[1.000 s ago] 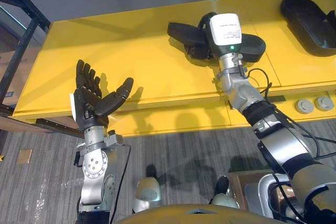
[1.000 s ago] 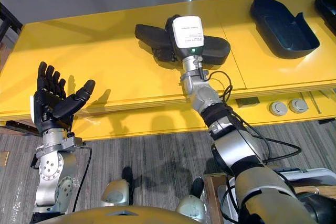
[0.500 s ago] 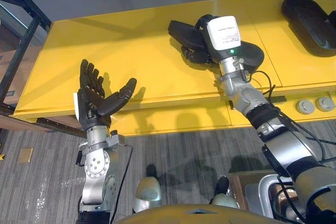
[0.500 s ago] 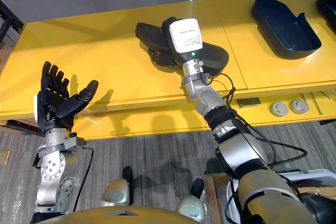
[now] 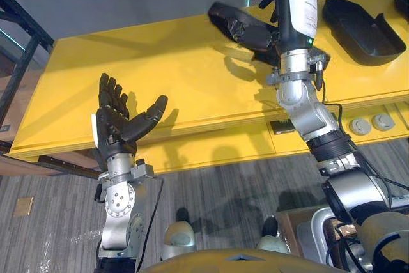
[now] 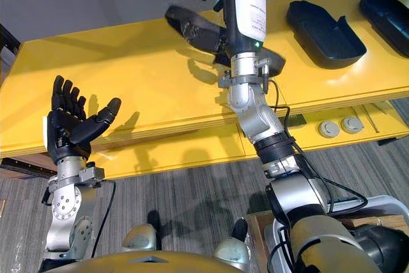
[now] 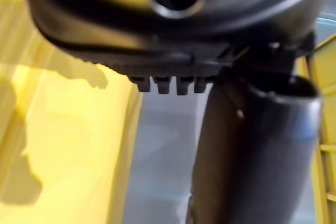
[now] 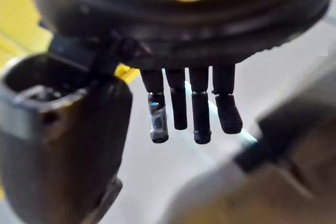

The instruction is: Walk over and take three plastic housings, then place them on the shelf

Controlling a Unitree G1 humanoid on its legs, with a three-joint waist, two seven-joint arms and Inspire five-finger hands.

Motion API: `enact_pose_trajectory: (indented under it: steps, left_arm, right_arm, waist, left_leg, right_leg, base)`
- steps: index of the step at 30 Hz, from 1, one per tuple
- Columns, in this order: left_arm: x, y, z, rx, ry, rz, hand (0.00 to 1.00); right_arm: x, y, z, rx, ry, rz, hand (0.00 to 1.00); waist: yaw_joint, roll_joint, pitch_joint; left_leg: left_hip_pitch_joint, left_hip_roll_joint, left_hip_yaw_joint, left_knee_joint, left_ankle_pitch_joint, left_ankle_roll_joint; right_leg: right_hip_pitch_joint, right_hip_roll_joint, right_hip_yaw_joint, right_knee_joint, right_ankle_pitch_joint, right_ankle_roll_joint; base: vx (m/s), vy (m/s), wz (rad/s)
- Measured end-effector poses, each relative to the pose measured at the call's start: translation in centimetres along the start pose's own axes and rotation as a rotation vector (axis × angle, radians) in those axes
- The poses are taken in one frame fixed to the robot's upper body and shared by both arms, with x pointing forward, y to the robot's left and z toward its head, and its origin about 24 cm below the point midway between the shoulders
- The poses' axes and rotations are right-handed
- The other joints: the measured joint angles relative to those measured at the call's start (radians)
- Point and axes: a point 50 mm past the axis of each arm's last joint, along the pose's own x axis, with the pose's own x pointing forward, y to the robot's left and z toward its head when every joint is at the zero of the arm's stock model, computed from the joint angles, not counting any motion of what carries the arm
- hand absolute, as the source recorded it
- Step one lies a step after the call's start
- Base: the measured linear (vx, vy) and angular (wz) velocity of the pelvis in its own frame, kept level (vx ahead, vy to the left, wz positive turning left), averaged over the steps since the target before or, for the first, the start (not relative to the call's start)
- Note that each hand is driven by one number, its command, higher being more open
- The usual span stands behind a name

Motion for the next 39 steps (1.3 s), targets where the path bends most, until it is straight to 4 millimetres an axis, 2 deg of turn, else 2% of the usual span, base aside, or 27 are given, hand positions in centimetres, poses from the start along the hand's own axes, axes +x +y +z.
enact_pose_trajectory:
  steps: [3, 7, 11, 14, 16, 18, 19, 25, 28, 30, 32, 36, 39]
  left_arm:
    - [-0.1, 0.0, -0.2, 0.0, 0.014, 0.002, 1.0]
    - [-0.2, 0.0, -0.3, -0.003, 0.024, 0.006, 1.0]
    - [-0.2, 0.0, -0.4, -0.005, 0.026, 0.005, 1.0]
    - [-0.2, 0.0, -0.5, -0.01, 0.034, 0.007, 1.0]
    - [-0.4, 0.4, -1.7, 0.01, 0.083, 0.011, 1.0]
    - [-0.6, 0.5, -2.6, 0.011, 0.125, 0.014, 1.0]
    - [-0.8, 0.5, -3.0, 0.008, 0.147, 0.01, 1.0]
    - [-0.8, 0.8, -3.3, 0.041, 0.164, -0.012, 1.0]
    - [-0.7, 1.1, -3.2, 0.059, 0.162, -0.019, 1.0]
    - [-1.2, 1.7, -3.3, 0.08, 0.179, -0.018, 1.0]
    - [-1.9, 2.6, -3.5, 0.112, 0.2, -0.006, 1.0]
    - [-1.7, 3.2, -3.1, 0.134, 0.18, -0.003, 1.0]
    - [-1.5, 3.4, -2.9, 0.147, 0.166, -0.002, 1.0]
  right_arm:
    - [1.2, -0.9, 0.2, 0.163, 0.059, -0.048, 0.0]
    - [2.9, -3.4, -0.7, 0.398, 0.18, -0.184, 0.0]
    - [3.1, -5.7, -3.8, 0.569, 0.35, -0.337, 0.0]
    - [2.3, -6.5, -6.4, 0.595, 0.465, -0.413, 0.0]
    - [1.6, -6.8, -8.2, 0.586, 0.543, -0.45, 0.0]
    - [1.2, -7.2, -9.0, 0.595, 0.577, -0.474, 0.0]
    - [1.1, -7.6, -9.3, 0.614, 0.586, -0.492, 1.0]
    - [1.8, -9.1, -9.2, 0.528, 0.492, -0.389, 1.0]
    - [1.9, -10.6, -9.4, 0.376, 0.424, -0.274, 1.0]
    - [1.2, -11.1, -9.8, 0.239, 0.378, -0.148, 1.0]
    - [-0.2, -11.0, -10.1, 0.096, 0.322, 0.041, 1.0]
    - [-2.8, -10.3, -10.4, -0.107, 0.261, 0.315, 1.0]
    - [-4.0, -9.3, -10.4, -0.169, 0.233, 0.476, 1.0]
  waist:
    - [0.003, 0.0, 0.0]
    - [0.006, 0.0, -0.001]
    - [0.006, 0.001, -0.006]
    - [0.005, 0.005, -0.009]
    - [0.002, 0.016, -0.018]
    - [0.001, 0.019, -0.02]
    - [0.001, 0.019, -0.02]
    - [-0.002, 0.014, -0.021]
    - [-0.003, 0.006, -0.021]
    - [-0.012, -0.011, -0.03]
    - [-0.029, -0.041, -0.042]
    - [-0.055, -0.069, -0.05]
    - [-0.07, -0.085, -0.049]
  left_leg:
    - [0.011, -0.001, -0.002, -0.002, 0.0, 0.0]
    - [0.015, -0.012, -0.014, -0.006, 0.006, 0.008]
    - [0.019, -0.02, -0.022, -0.01, 0.011, 0.01]
    - [0.021, -0.021, -0.024, -0.02, 0.019, 0.009]
    - [0.023, -0.021, -0.024, -0.03, 0.025, 0.008]
    - [0.023, -0.021, -0.024, -0.031, 0.025, 0.008]
    - [0.023, -0.021, -0.023, -0.031, 0.025, 0.008]
    - [0.019, -0.021, -0.02, -0.033, 0.025, 0.008]
    - [0.019, -0.021, -0.02, -0.035, 0.025, 0.008]
    - [0.022, -0.021, -0.013, -0.043, 0.025, 0.008]
    - [0.023, -0.021, 0.002, -0.048, 0.024, 0.007]
    - [0.03, -0.021, 0.015, -0.053, 0.022, 0.006]
    - [0.03, -0.019, 0.033, -0.053, 0.02, 0.003]
  right_leg:
    - [0.013, 0.0, -0.002, 0.0, 0.0, 0.0]
    - [0.025, -0.01, -0.014, -0.001, 0.0, 0.001]
    - [0.036, -0.018, -0.023, -0.001, 0.001, 0.002]
    - [0.034, -0.018, -0.023, -0.001, 0.002, 0.004]
    - [0.031, -0.017, -0.022, -0.001, 0.003, 0.005]
    - [0.03, -0.017, -0.021, -0.002, 0.004, 0.005]
    - [0.028, -0.017, -0.02, -0.002, 0.005, 0.005]
    - [0.018, -0.017, -0.01, -0.002, 0.007, 0.005]
    - [0.016, -0.017, -0.007, -0.001, 0.007, 0.005]
    - [0.011, -0.016, -0.004, -0.001, 0.006, 0.005]
    - [-0.003, -0.016, 0.014, -0.001, 0.006, 0.005]
    - [-0.01, -0.016, 0.025, 0.002, 0.006, 0.005]
    - [-0.026, -0.015, 0.045, 0.004, 0.008, 0.007]
  base:
    - [0.0, 0.003, 0.03]
    - [-0.01, 0.021, 0.09]
    - [-0.02, 0.021, 0.07]
    - [-0.02, 0.007, 0.01]
    - [0.0, 0.0, 0.0]
    - [0.0, 0.0, 0.0]
    - [0.0, 0.013, -0.04]
    - [0.0, 0.006, -0.03]
    - [0.0, 0.005, -0.01]
    - [0.0, 0.01, -0.08]
    - [0.02, 0.02, -0.16]
    - [0.0, 0.013, -0.12]
    - [-0.02, 0.013, -0.17]
